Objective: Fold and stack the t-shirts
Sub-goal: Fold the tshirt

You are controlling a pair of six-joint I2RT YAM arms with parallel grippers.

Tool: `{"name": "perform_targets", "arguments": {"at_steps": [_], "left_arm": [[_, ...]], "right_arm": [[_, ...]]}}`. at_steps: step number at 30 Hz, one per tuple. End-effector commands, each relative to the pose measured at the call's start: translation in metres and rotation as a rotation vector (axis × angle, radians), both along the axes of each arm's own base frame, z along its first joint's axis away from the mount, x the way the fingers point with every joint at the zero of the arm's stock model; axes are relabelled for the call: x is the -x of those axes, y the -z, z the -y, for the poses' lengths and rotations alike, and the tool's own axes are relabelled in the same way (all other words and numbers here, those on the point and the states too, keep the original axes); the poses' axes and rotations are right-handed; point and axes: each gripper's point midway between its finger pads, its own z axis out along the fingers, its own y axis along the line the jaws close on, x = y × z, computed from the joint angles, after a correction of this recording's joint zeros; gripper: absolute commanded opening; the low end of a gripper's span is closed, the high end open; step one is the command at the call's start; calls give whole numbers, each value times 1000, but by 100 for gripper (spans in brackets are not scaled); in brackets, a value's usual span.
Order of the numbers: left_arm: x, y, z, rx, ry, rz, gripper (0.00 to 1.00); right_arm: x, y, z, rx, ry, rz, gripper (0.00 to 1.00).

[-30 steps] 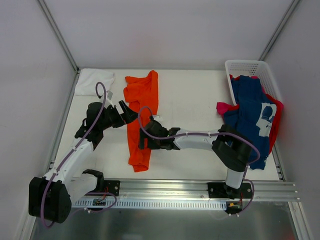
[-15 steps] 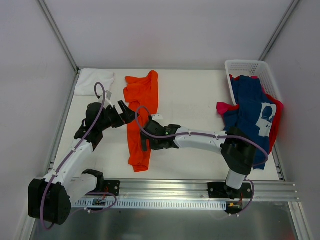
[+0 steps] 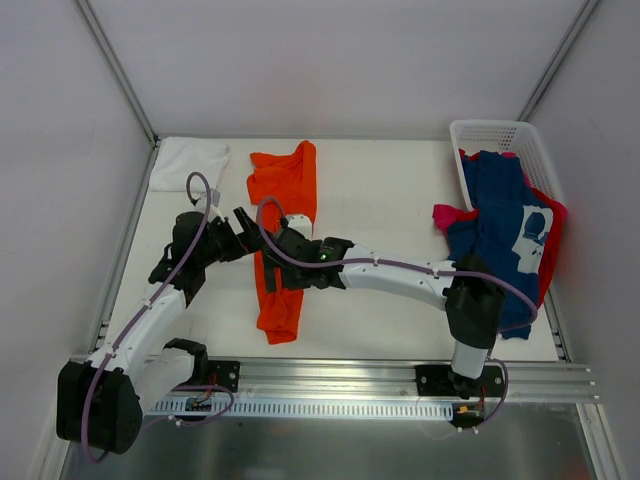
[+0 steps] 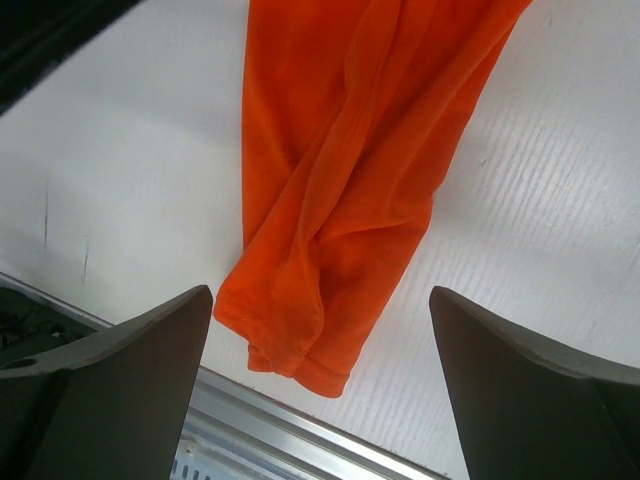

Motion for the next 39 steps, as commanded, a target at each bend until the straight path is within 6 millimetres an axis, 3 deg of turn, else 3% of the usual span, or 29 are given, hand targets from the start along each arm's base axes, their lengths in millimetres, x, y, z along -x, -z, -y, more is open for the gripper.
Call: {"name": "perform_targets", "arguments": {"at_steps": [1,9,16,19,21,23,25,26,34,39], "left_arm": [[2,-7,2,-10,19,43,99],[4,-3,0,-12,8,35,99],[7,-1,-3,-16,1,43,99],[8,-3,-6,-24,-9,56,99],[8,-1,-10,-34,-21,56,99],[8,-2,-12,-41,-29,64,99],[9,-1,-15,-47,-39,61,99],[8,-1,-16,-48,-40,61,99],[9,3,-19,-54,-53,52,99],[11,0,-22,-59,-63,64,99]], "right_arm": [[18,16,-14,21,-24,-39,95],[42,55,-45,17,-62,-94,91],[51,70,-64,16,-95,-125,86],[52,74,-66,16,-98,-129,79],[52,74,-67,15,-100,-130,67],[52,75,-67,16,-104,-129,48],[53,76,-65,25,-106,-128,10],[51,76,-64,28,-97,-124,1],[46,72,-42,71,-75,-93,0],[41,48,5,136,-17,-22,0]]}}
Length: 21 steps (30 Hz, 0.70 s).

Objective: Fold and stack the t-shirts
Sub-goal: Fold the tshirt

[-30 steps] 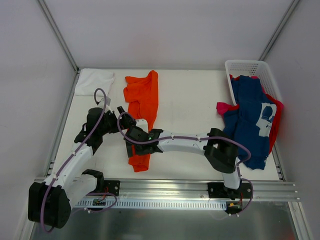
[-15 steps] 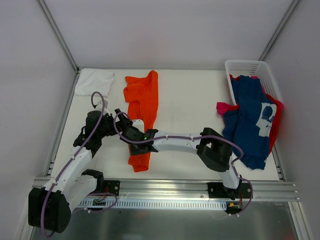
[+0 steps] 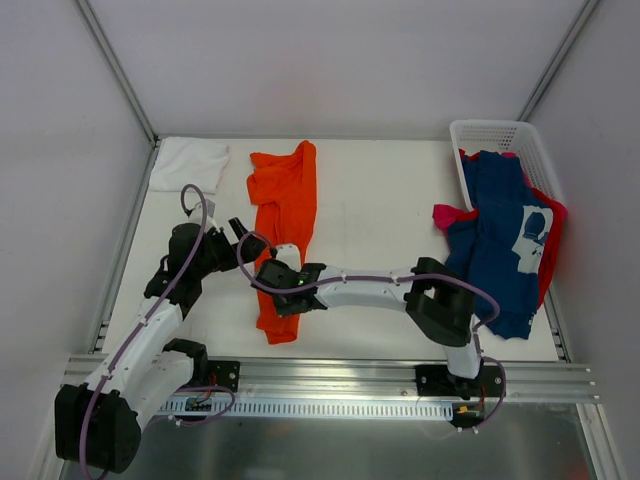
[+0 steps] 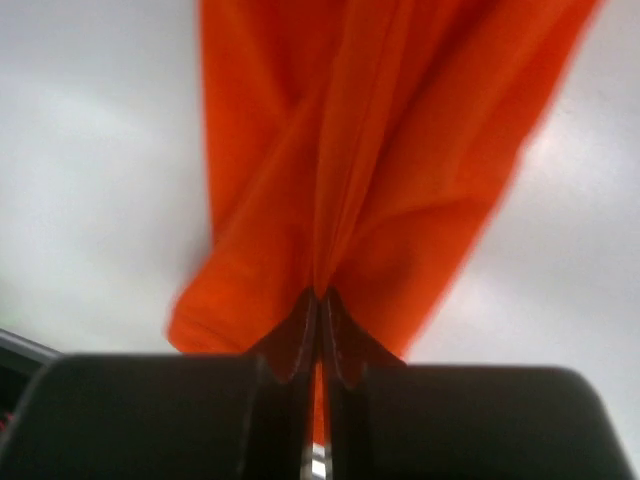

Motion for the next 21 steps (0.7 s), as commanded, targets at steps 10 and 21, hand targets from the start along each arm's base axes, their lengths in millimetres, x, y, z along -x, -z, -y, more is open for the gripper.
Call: {"name": "perform_targets", "arguments": {"at_steps": [10,21], "left_arm": [[-6,-23,2,31,9,85,99],[-7,-20,2,29,9,74,99]], "right_arm": [[-12,-114,177,138,223,311,0],[-14,-109,212,173,274,325,0]]}}
